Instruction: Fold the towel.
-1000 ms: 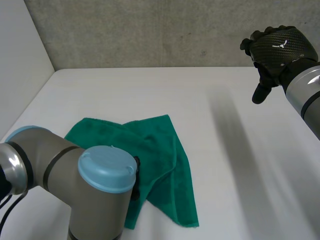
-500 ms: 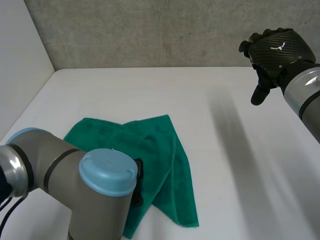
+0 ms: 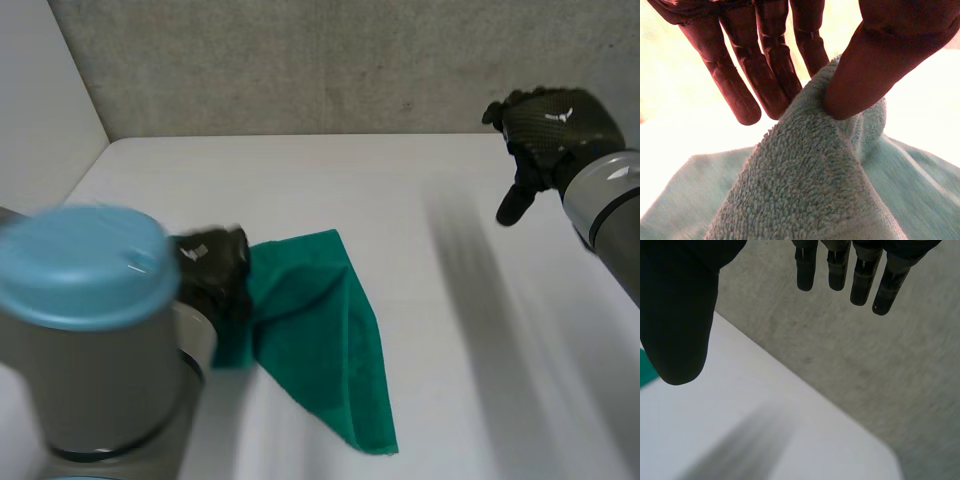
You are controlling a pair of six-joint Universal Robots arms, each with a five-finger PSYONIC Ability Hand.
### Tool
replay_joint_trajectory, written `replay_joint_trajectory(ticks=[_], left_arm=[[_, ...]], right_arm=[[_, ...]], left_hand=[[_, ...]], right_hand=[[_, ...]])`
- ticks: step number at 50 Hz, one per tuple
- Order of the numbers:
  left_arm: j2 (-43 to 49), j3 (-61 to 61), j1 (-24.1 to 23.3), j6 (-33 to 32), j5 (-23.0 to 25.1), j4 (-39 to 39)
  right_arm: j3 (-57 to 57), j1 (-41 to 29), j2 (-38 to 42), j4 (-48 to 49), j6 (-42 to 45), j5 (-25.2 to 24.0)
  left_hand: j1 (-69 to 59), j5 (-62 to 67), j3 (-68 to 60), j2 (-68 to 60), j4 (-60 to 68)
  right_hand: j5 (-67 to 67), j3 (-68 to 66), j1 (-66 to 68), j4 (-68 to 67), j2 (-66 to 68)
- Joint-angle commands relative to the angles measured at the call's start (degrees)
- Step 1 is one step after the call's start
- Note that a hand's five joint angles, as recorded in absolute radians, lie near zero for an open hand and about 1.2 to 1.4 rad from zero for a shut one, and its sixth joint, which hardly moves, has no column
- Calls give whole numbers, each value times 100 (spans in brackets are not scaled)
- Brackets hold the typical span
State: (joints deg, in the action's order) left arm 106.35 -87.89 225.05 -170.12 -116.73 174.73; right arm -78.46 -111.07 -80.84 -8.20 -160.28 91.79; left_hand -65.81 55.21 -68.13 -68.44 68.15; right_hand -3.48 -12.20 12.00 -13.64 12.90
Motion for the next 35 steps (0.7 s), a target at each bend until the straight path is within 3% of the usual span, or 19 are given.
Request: replay_joint_trajectory(ticks=[1,11,19,30,35], left_arm=[[-1010,79,662,-924,36,43],[-1485,878,909,-1550,53,34],[-1767,1266,918,-1726,334,105],[-1837,1398,918,-1981,546,571],[-1811,1398,944,-2113,546,676]], right_arm=[[-353,-29,472,-366,-2181,-205],[-644,-362,929,-674,-4123,-1259],[-180,-1205,1632,-595,-4898,-1278],[674,-2321,2555,-578,-5215,-979],[859,-2516,2881,-595,-5215,-926]], left_hand=[[-1419,1479,-1187,-1156,1185],[-1419,1479,-1187,-1156,1185],[-1419,1479,-1187,-1156,1185],[-1419,1479,-1187,-1156,1185],[-1419,1479,-1187,-1156,1185]], right_hand=[[348,220,-200,364,-290],[348,220,-200,364,-290],[348,220,-200,364,-290],[348,220,-200,364,-290],[348,220,-200,364,-290]])
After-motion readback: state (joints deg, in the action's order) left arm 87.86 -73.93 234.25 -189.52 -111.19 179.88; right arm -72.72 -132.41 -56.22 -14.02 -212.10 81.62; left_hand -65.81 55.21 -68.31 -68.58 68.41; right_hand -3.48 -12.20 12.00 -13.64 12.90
